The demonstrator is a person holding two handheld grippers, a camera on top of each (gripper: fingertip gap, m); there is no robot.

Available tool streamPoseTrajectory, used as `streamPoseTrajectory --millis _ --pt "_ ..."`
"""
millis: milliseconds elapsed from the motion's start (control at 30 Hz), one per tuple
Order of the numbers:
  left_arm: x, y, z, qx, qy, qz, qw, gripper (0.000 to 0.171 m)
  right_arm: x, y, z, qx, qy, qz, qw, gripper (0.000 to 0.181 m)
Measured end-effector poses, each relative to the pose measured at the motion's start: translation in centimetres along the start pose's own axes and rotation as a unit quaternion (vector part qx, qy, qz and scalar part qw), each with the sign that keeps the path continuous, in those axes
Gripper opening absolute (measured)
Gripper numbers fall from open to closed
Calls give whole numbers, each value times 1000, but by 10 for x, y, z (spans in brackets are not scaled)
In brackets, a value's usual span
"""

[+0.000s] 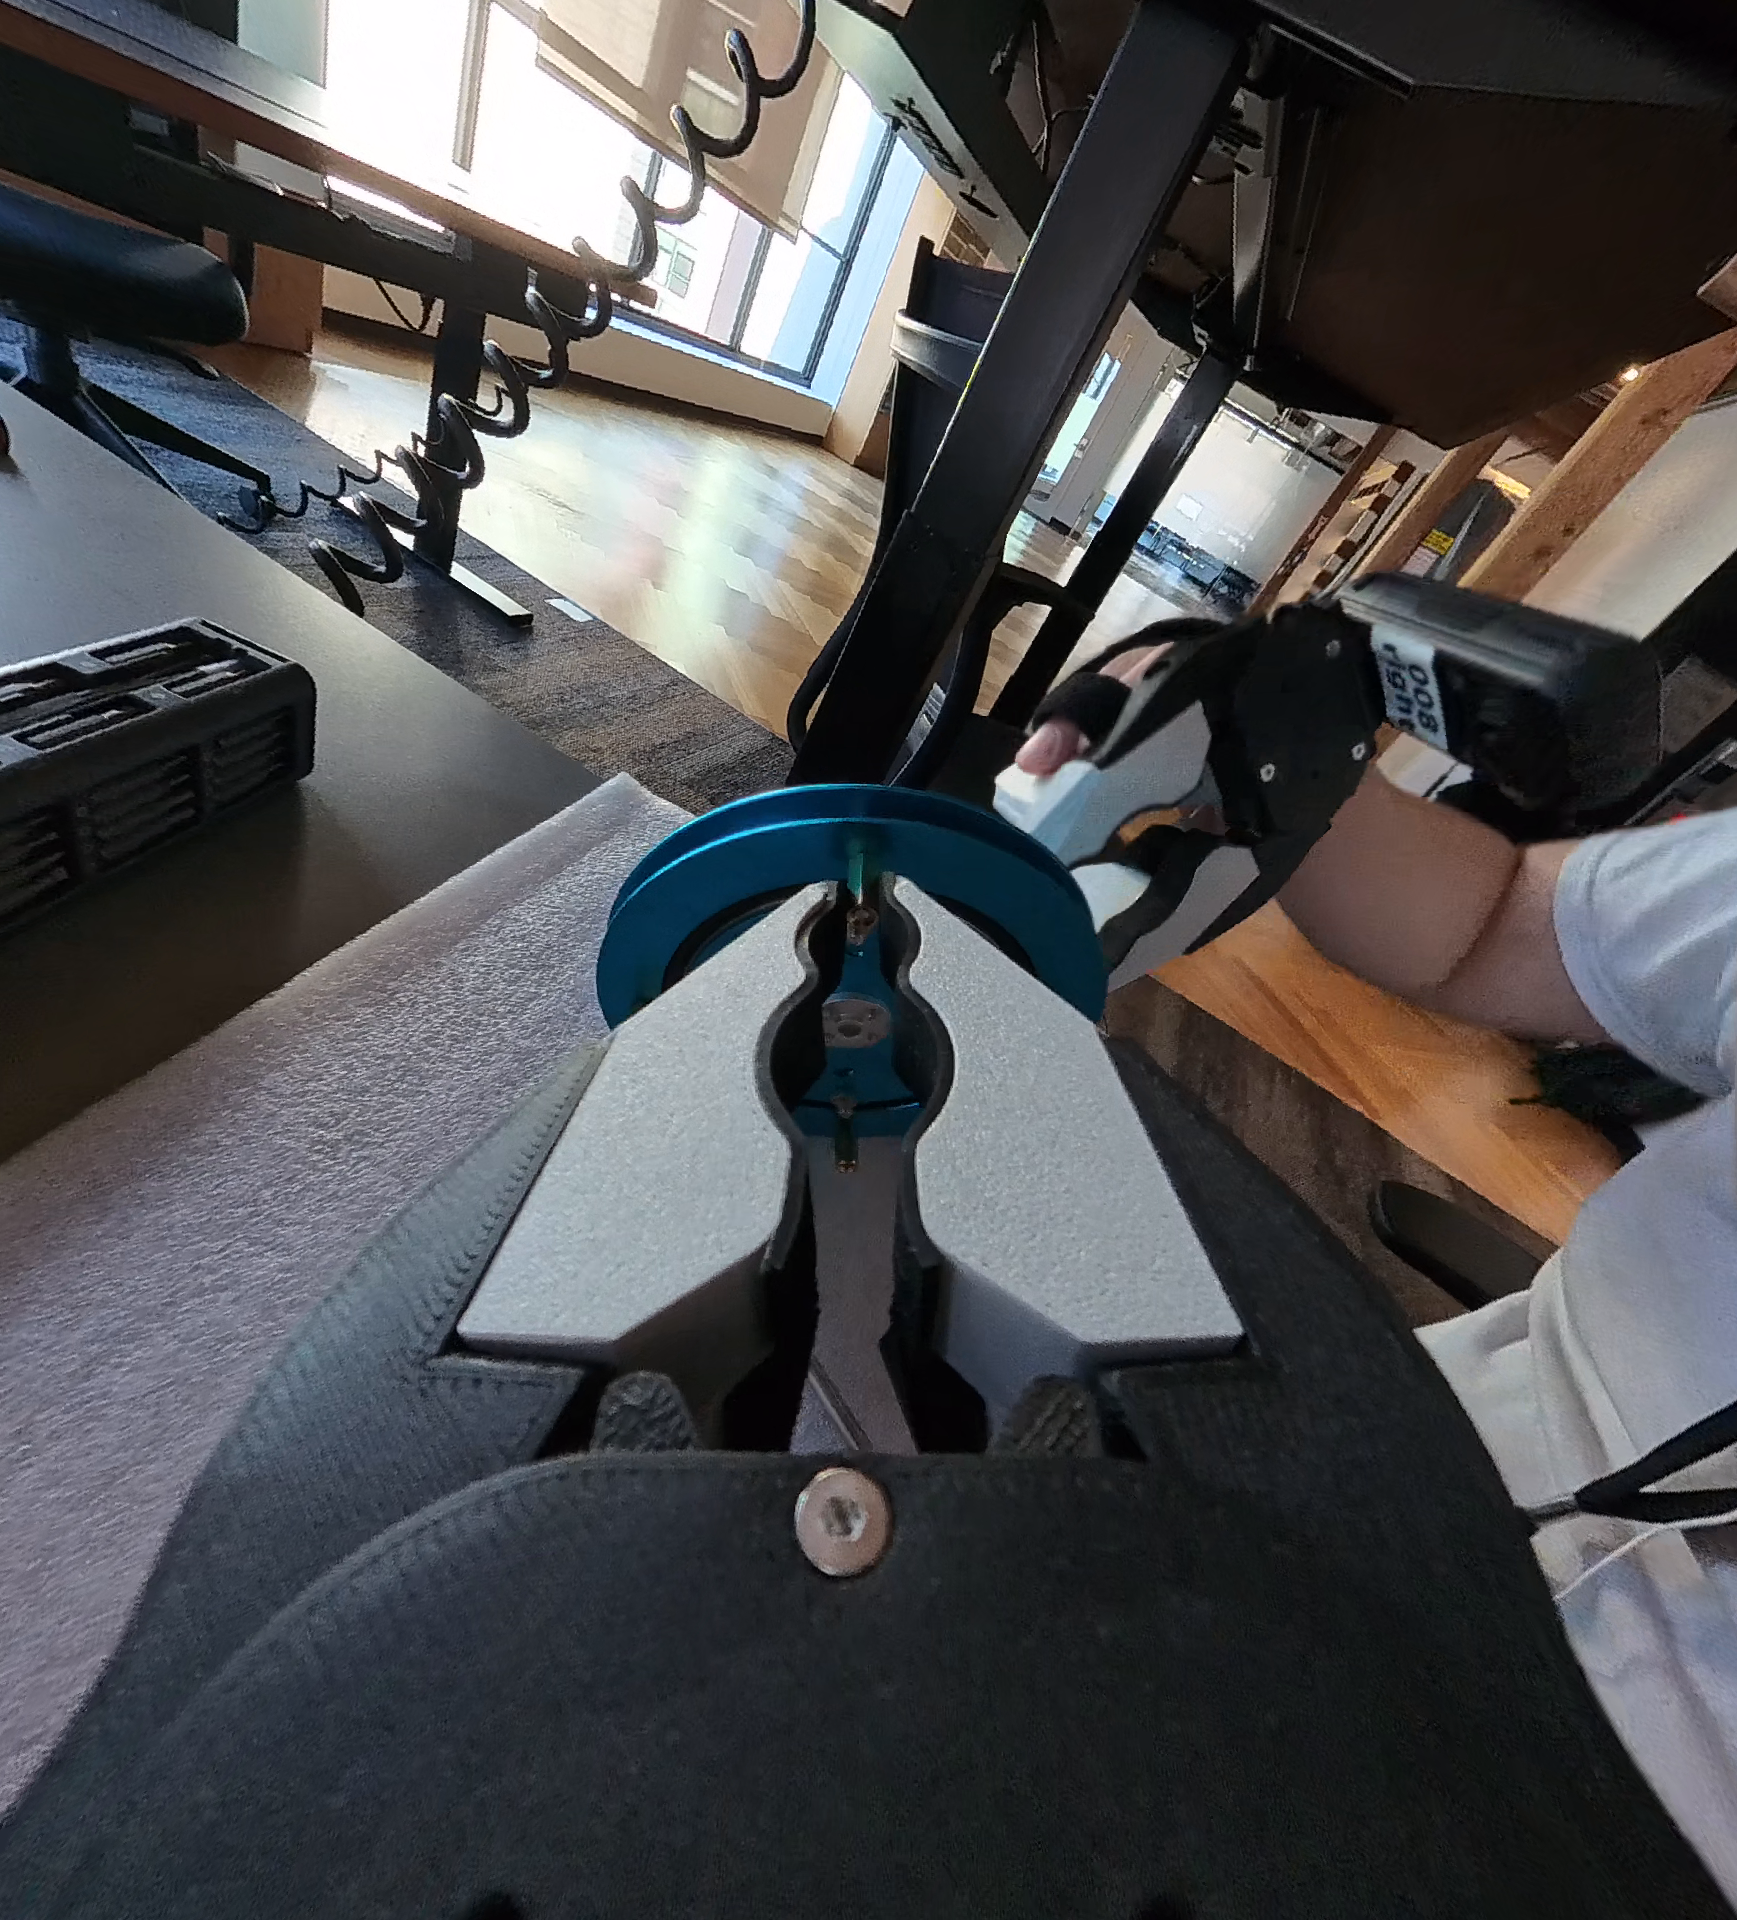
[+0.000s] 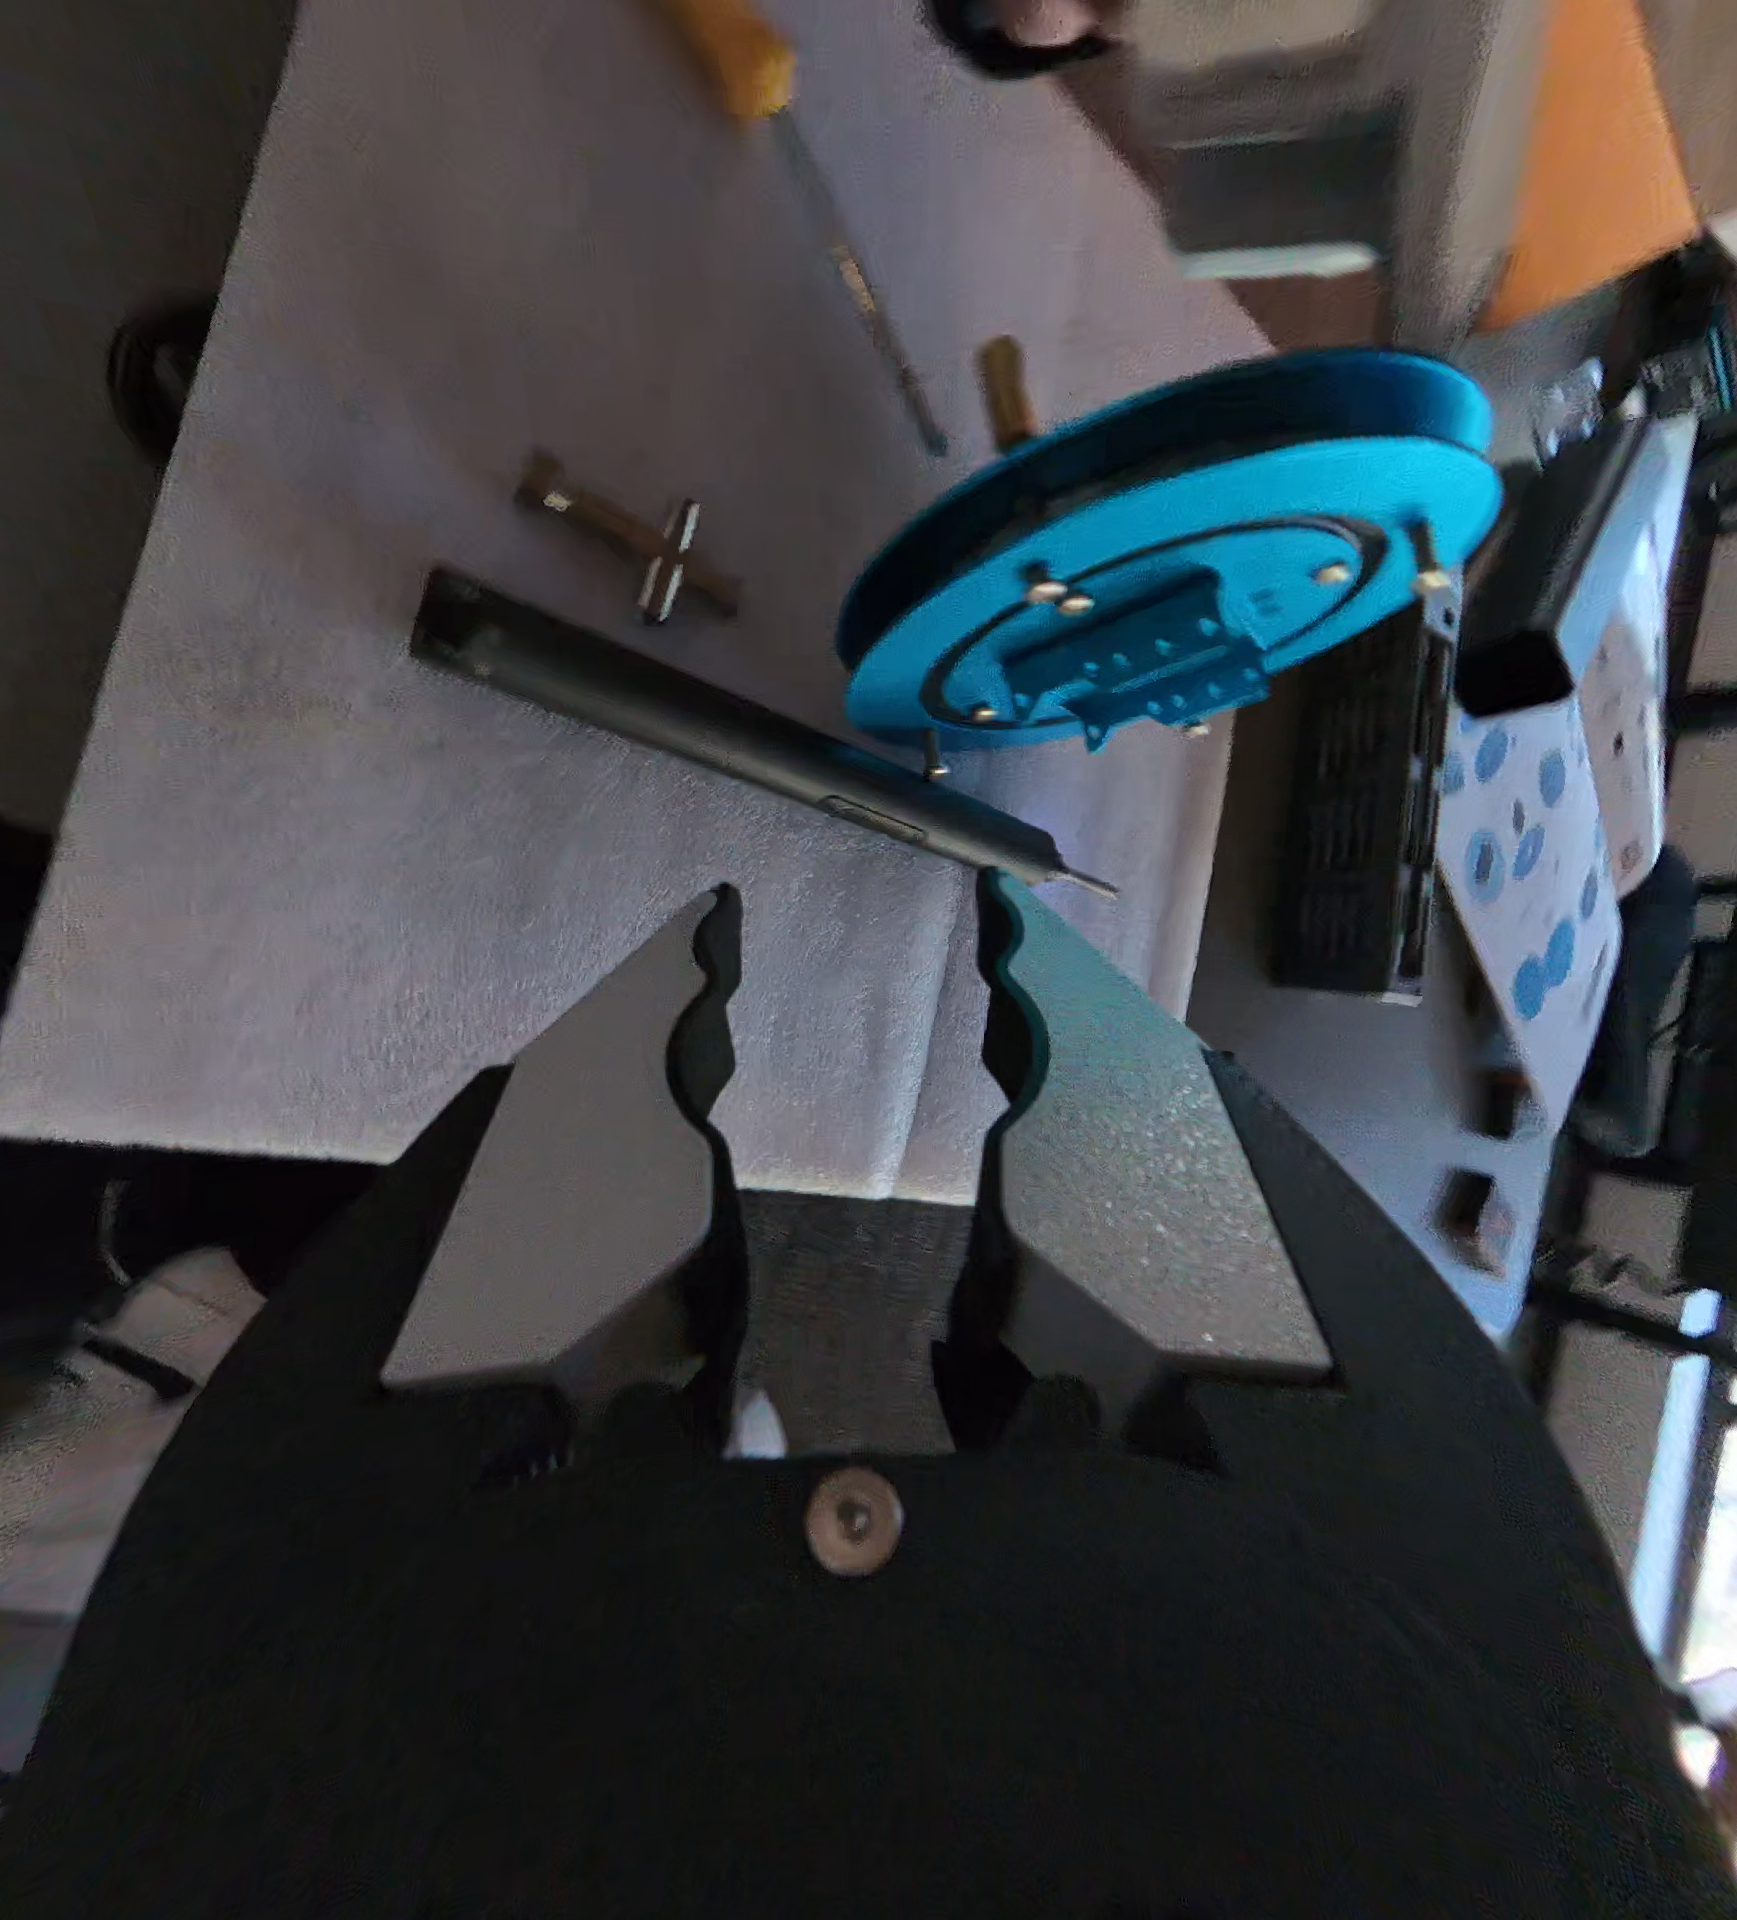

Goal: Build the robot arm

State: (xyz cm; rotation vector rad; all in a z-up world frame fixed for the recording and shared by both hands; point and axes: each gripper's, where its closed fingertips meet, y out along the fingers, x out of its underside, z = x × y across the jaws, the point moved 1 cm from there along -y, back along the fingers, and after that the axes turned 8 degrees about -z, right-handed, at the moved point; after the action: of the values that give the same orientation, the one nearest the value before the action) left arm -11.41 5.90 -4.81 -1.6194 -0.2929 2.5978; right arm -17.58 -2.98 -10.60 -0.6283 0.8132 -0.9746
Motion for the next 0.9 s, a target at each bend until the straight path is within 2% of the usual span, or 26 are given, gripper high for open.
streamPoseTrajectory --millis 167,367,467,700,800,900 --pt "0 0 1 2 15 -6 1000 4 -2 15 0 -33 -186 -28 982 37" --pt "1 -1 2 0 31 -12 999 4 -17 29 -7 -80 -351 -20 933 31" --pt "1 -2 1 -2 35 -13 999 4 -12 40 -11 -87 -417 -39 904 30" --pt "1 -2 0 -3 34 -13 999 4 -9 38 -11 -111 -446 -79 885 16" --pt "1 -3 -1 -3 33 -14 999 4 -9 36 -12 -99 -416 -60 902 16" --pt "1 -2 0 2 32 -14 999 4 -9 35 -9 -82 -351 -36 932 16"
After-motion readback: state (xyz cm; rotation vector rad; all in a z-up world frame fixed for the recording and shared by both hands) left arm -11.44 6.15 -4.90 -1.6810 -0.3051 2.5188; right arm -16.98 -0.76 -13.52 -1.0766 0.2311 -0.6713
